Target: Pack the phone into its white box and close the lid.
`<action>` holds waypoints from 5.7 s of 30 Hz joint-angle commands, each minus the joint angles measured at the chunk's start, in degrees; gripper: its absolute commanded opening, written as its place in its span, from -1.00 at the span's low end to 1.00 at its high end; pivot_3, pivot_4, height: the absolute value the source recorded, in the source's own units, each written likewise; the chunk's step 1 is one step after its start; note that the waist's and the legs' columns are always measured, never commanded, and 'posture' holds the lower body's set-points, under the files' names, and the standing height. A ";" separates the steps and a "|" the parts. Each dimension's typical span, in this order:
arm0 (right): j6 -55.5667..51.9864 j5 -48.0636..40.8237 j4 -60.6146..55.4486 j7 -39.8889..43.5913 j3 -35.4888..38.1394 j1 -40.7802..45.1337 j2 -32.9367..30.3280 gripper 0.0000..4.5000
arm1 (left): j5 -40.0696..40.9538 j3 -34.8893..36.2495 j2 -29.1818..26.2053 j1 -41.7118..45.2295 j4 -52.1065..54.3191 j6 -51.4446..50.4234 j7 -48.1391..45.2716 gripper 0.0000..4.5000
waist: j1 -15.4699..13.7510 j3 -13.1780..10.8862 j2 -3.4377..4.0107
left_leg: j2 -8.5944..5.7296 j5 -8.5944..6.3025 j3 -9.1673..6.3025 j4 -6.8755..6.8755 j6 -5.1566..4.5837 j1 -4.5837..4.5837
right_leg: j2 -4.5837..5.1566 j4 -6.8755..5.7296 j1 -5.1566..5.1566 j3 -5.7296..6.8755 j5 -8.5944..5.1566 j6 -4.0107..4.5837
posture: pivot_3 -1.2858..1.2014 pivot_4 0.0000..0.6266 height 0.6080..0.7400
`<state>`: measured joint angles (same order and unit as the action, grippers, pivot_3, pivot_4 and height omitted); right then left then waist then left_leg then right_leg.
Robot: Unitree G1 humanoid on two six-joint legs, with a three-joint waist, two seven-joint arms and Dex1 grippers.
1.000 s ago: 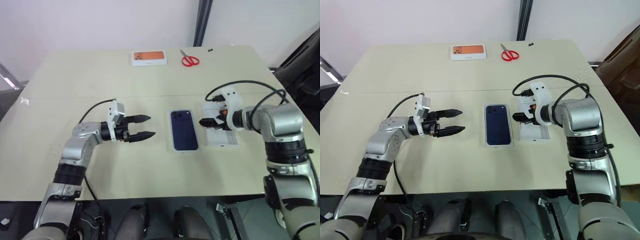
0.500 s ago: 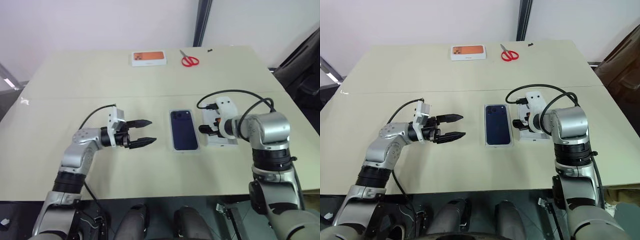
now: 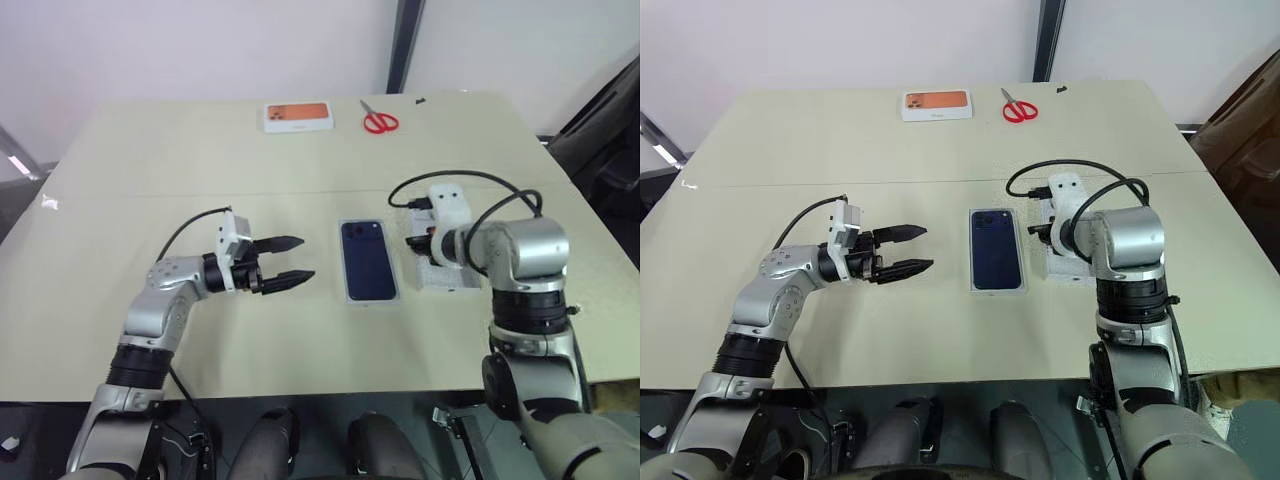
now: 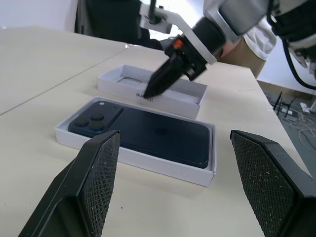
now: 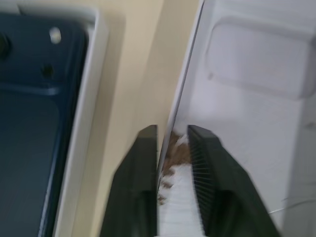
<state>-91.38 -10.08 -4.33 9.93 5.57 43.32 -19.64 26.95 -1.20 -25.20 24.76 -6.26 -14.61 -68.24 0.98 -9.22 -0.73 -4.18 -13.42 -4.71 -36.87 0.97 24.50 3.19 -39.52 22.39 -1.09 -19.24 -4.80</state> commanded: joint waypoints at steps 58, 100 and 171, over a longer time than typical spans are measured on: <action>6.82 -18.17 -4.65 6.80 28.81 6.30 17.38 -0.97 | 1.90 1.83 0.93 0.31 2.96 -4.21 5.49 0.66 | 0.08 -0.01 0.03 | 0.01 -0.03 -0.01 0.07 -0.06 -0.01 | -0.03 -0.04 0.04 0.00 0.00 0.00 | 0.03 -0.52 1.00; 27.05 -95.66 -4.69 -35.12 8.53 -16.32 20.97 -0.97 | 5.19 5.64 1.81 -0.63 6.60 -3.96 10.43 0.66 | 1.59 -0.03 0.10 | 0.02 -0.02 0.00 0.26 -0.07 -0.04 | -0.02 0.00 0.07 -0.02 -0.01 0.00 | 0.03 -0.52 1.00; 63.73 -6.37 -2.69 30.25 -12.53 -19.67 -19.43 -0.96 | -11.18 -7.32 9.43 4.13 -10.75 2.08 12.56 -1.00 | -0.38 -0.09 0.06 | -0.01 -0.16 0.04 -0.16 -0.38 -0.02 | 0.01 0.21 -0.22 -0.02 0.02 -0.12 | 0.03 -0.52 1.00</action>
<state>-28.27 -16.59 -4.42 39.93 -8.16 23.25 -39.47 15.63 -9.47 -16.22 27.70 -17.39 -14.11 -56.31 0.59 -9.31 -0.67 -4.19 -13.57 -4.67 -37.04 0.59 24.48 3.21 -39.31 22.18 -1.10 -19.22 -4.92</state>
